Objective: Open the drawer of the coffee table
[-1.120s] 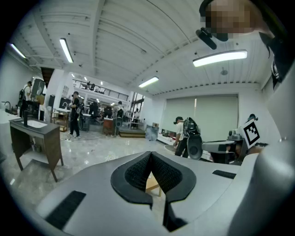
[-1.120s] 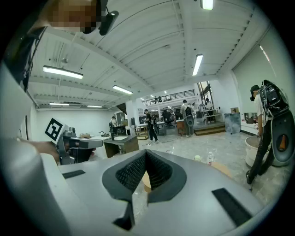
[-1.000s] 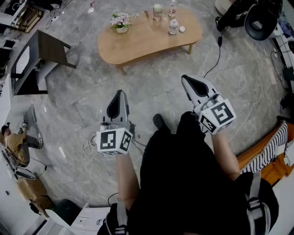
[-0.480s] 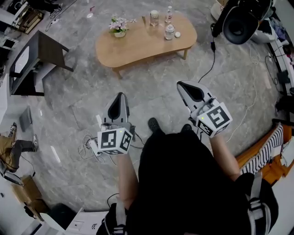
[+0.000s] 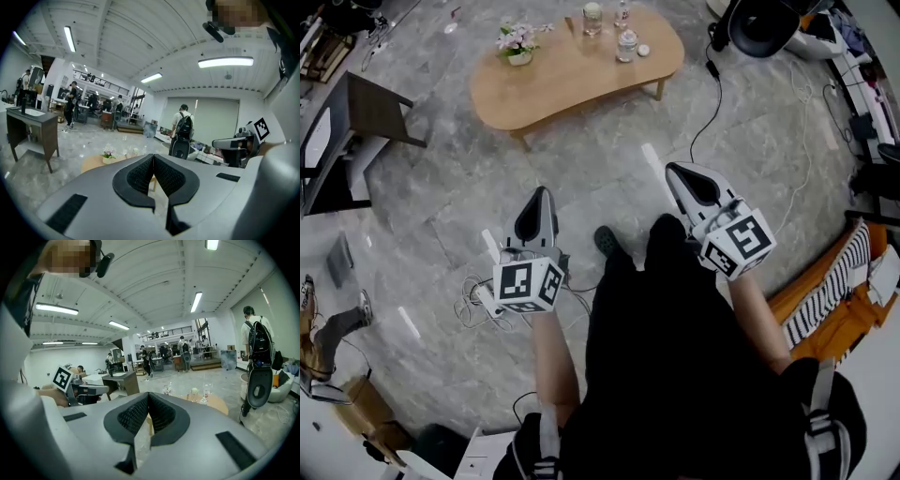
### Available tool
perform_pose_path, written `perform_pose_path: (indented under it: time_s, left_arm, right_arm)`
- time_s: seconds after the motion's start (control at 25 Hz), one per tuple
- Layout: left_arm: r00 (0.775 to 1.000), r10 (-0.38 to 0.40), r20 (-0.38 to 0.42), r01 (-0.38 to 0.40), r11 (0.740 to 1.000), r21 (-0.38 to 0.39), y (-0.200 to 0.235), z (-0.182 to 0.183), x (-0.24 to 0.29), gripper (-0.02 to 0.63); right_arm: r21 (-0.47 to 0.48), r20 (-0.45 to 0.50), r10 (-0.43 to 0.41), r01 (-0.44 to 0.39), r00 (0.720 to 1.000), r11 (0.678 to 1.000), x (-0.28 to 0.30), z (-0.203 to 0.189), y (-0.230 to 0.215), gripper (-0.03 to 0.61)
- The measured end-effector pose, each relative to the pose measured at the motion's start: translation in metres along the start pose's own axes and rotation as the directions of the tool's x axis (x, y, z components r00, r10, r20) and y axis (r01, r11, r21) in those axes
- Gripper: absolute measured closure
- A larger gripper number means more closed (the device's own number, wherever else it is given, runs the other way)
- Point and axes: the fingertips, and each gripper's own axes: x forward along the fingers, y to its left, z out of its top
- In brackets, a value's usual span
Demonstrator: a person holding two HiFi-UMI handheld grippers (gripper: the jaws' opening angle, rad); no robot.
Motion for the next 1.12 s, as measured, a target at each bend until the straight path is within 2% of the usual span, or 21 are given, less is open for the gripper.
perform_pose_path:
  time_s: [0.24,0.4,0.68,0.88,1.12]
  left_arm:
    - [0.998,-0.018,-0.059,0.015,0.999,-0.036,0.003,-0.017,0.025,0.6]
    - [0.997,0.001,-0.082,-0.003,1.0,-0.025,0.014,-0.015,0.046,0.6]
    - [0.989,0.039,-0.142,-0.049,0.997,-0.066,0.03,-0.016,0.086,0.6]
    - [0.98,0.118,-0.159,-0.138,0.982,-0.125,0.048,-0.017,0.124,0.6]
    - [0.959,0.199,-0.203,-0.231,0.962,-0.148,0.06,-0.027,0.17,0.6]
  right_arm:
    - [0.036,-0.077,0.015,-0.013,0.997,0.999,0.019,-0.023,-0.011,0.566]
    - [0.05,-0.09,0.08,-0.076,0.993,0.996,0.05,-0.025,-0.018,0.566]
    - [0.074,-0.103,0.173,-0.166,0.979,0.983,0.103,-0.021,-0.055,0.566]
    - [0.083,-0.131,0.252,-0.242,0.959,0.967,0.146,-0.023,-0.093,0.566]
    - [0.096,-0.191,0.346,-0.334,0.919,0.938,0.192,-0.042,-0.131,0.566]
